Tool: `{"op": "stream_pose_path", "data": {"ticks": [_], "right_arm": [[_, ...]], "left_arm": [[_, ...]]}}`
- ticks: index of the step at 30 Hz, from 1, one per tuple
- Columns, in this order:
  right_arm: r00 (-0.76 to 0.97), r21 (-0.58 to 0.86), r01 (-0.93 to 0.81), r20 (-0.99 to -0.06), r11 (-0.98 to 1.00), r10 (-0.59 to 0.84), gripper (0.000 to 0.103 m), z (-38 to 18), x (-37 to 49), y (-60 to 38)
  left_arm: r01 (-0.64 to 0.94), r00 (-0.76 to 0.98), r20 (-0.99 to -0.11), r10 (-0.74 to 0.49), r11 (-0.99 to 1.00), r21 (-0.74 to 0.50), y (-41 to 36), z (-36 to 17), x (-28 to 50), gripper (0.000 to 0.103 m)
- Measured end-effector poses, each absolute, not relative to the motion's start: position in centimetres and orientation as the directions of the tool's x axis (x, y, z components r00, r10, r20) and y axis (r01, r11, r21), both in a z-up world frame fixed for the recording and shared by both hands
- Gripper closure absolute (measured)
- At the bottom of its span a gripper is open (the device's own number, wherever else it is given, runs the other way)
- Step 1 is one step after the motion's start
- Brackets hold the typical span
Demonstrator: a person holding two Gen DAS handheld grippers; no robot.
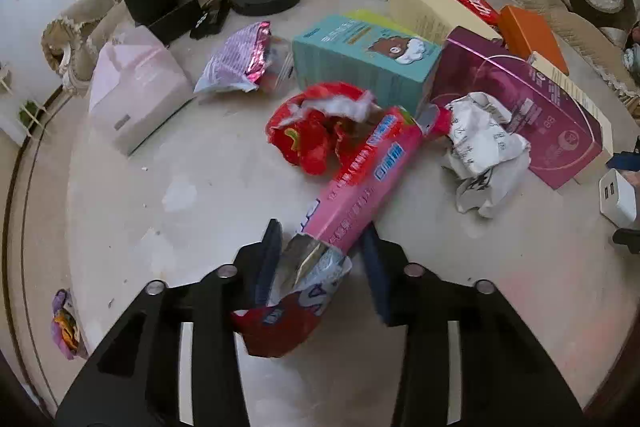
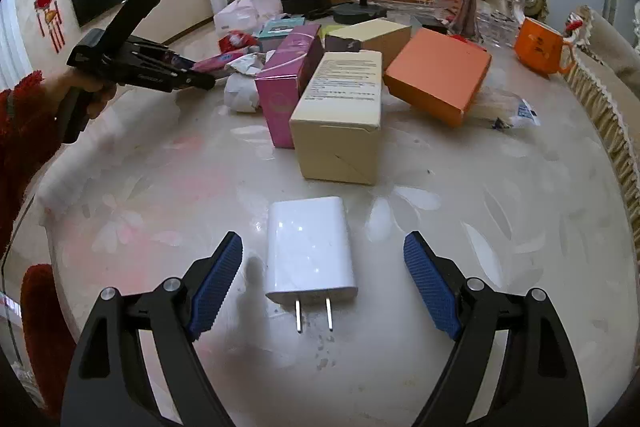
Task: Collect trash
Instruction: 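Grasp red candy tube with left gripper while right gripper grasps white charger plug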
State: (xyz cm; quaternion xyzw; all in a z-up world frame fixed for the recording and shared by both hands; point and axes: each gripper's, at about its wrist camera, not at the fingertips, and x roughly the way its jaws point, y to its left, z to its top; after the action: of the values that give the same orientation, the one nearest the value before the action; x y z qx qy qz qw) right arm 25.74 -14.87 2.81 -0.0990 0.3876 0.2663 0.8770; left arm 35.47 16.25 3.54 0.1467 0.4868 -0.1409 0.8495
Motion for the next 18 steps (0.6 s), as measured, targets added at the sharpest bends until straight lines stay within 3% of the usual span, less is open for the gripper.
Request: {"op": "stream_pose_path", "data": {"ticks": [3, 6, 18], "right_arm": [[0.553, 0.015, -0.557, -0.739, 0.83, 0.385, 0.028, 2.7, 25.8, -14.4], [0.563, 0.005, -0.561, -0.73, 0.828, 0.387, 0.067, 3.0, 25.6, -14.3], [0.542, 0.185, -0.517, -0.685, 0.836, 0.487, 0.067, 3.9, 24.8, -16.3]], "left_arm": [[0.392, 0.497, -0.861, -0.106, 0.913, 0.114, 15.5, 3.5, 34.9, 0.075], [0.404, 0.49, -0.861, -0.138, 0.911, 0.084, 14.7, 3.5, 34.1, 0.081], [0.274, 0.554, -0.794, -0.251, 0.955, -0.111, 14.9, 3.6, 28.1, 0.083]]}}
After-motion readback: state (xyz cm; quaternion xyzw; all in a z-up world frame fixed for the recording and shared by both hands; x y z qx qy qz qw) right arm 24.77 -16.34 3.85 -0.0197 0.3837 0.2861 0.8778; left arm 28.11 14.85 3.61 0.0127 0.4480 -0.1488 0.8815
